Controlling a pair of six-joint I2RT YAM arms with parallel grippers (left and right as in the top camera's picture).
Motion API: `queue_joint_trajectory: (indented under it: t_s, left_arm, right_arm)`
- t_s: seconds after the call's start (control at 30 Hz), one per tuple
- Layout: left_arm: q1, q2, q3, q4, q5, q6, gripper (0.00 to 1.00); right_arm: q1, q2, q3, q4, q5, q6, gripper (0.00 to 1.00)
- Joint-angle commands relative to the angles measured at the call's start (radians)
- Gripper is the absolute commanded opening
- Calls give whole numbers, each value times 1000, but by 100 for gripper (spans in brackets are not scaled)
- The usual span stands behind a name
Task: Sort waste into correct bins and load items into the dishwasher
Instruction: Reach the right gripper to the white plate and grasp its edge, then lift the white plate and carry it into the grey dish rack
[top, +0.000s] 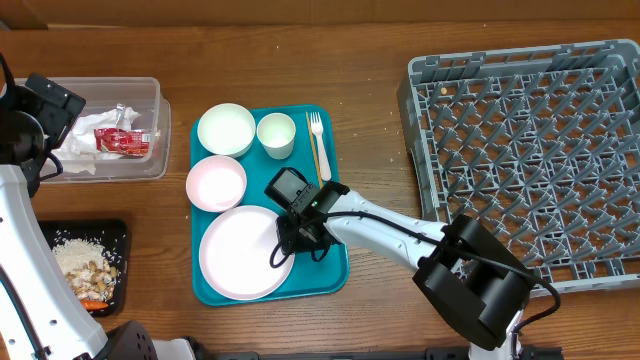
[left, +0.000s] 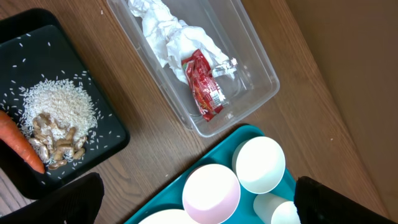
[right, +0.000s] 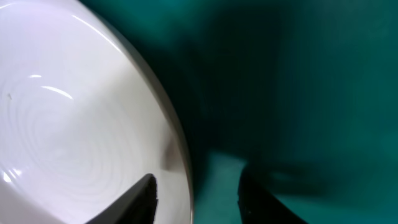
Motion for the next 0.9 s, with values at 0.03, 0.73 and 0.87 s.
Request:
queue_joint_trajectory:
  t_s: [0.03,0.73,0.87]
  left_arm:
    - [0,0,3,-3,0,-17,100]
    - [0,0,3,-3,0,-17,100]
    - [0,0,3,-3,0,-17,100]
  right_arm:
    - [5,13,-10,7,0,42,37]
    - [-106,-106,48,-139,2,-48,4]
    - [-208,-232,48,-218,-3,-127,4]
